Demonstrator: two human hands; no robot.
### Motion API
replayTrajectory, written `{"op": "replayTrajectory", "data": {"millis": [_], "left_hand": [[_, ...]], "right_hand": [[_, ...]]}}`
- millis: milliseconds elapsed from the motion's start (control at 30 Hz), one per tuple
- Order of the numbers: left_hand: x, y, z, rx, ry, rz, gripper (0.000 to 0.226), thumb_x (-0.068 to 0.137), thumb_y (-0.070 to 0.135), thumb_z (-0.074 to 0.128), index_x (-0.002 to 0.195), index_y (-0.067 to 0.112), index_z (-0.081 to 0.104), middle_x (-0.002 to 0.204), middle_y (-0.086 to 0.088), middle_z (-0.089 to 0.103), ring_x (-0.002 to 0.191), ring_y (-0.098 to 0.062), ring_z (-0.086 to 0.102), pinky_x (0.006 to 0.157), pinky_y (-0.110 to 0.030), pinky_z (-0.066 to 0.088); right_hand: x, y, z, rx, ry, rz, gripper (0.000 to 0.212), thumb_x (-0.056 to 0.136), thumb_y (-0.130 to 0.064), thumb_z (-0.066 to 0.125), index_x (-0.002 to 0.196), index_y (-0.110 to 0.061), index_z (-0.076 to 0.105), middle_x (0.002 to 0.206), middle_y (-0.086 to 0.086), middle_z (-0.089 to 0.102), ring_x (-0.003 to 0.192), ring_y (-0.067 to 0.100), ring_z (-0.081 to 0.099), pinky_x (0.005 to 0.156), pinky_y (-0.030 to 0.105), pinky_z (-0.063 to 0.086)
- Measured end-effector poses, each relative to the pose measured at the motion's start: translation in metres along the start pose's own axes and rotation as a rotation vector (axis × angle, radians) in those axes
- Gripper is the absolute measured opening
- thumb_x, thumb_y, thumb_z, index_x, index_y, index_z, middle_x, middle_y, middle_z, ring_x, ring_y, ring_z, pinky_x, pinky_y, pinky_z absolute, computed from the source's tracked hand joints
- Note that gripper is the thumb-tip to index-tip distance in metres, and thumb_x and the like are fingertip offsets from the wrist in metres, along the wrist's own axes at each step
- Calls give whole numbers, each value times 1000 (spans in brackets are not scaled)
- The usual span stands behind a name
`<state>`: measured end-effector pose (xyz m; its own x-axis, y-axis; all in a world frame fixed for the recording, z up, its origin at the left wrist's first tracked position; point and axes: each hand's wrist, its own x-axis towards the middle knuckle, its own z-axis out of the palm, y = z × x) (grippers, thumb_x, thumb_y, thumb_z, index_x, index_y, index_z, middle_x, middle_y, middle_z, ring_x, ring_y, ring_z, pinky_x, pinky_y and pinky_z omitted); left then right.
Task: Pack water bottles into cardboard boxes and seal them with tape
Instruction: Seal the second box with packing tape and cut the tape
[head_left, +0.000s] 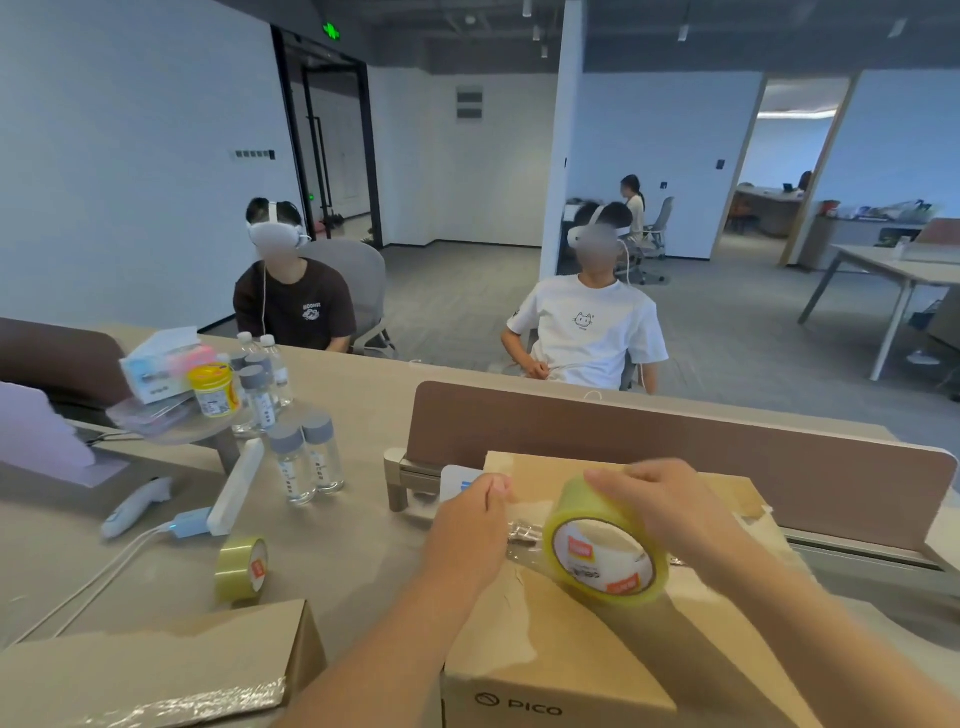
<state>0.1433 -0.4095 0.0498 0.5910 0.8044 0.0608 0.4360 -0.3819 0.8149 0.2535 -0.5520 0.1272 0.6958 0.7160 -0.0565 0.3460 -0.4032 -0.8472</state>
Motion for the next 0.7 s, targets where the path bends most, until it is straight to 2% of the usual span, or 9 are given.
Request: {"op": "replayTrajectory", "data": {"millis": [67,167,200,267,333,400,467,600,700], "left_hand": [[-1,1,-1,13,-2,-5,38,102,30,24,112,30,61,111,11,64,100,-10,55,85,-26,43],[-3,2,-3,31,-10,-1,38,102,30,23,110,31,60,106,11,64,98,-12,55,84,-28,43],[-4,3,-3,37,-14,4,38,102,30,23,109,31,60,105,11,64,96,-12,55,83,-28,43],[-5,2,-3,47,-22,17,36,102,30,23,110,33,58,103,11,63,92,-10,55,80,-27,44],[-5,0,-2,47,-23,23,34,102,30,24,112,35,57,97,12,62,85,-10,56,77,-27,44],[-3,-1,-1,34,-17,18,33,101,29,27,114,35,57,87,13,60,76,-10,53,71,-27,43],[-3,-2,-1,51,-30,22,32,101,28,29,116,35,56,82,12,58,75,-11,53,69,-27,41],[-4,1,-1,114,-76,36,32,100,32,31,128,35,47,109,8,63,98,-16,57,85,-33,46],[-4,2,-2,148,-123,37,38,101,38,29,138,35,37,123,6,60,110,-19,54,88,-31,42]], "right_hand": [[13,-21,-5,-378,-9,-27,53,78,-44,66,51,-13,32,52,-1,27,48,14,27,47,25,23],[26,-46,-8,-766,-53,18,39,75,-38,64,55,-14,41,55,-2,39,51,14,39,48,23,32],[29,-49,-12,-884,-67,56,31,75,-36,64,60,-15,47,59,-2,44,54,14,44,51,23,37],[30,-49,-21,-1093,-99,126,24,76,-39,67,77,-18,56,67,-4,50,71,18,56,67,27,50],[30,-44,-27,-1140,-120,186,38,73,-50,72,91,-20,60,71,-5,50,84,20,58,81,32,51],[30,-36,-27,-1096,-131,237,49,71,-53,75,102,-17,61,73,-5,51,88,20,60,82,33,51],[30,-28,-24,-1077,-133,263,51,70,-52,75,104,-17,61,78,-4,55,90,20,62,82,32,52],[28,-25,-19,-1092,-128,280,38,74,-47,73,95,-19,57,84,-4,59,89,19,62,80,31,52],[25,-25,-14,-1137,-124,266,37,80,-42,68,108,-19,60,92,-3,59,91,21,61,78,31,49]]}}
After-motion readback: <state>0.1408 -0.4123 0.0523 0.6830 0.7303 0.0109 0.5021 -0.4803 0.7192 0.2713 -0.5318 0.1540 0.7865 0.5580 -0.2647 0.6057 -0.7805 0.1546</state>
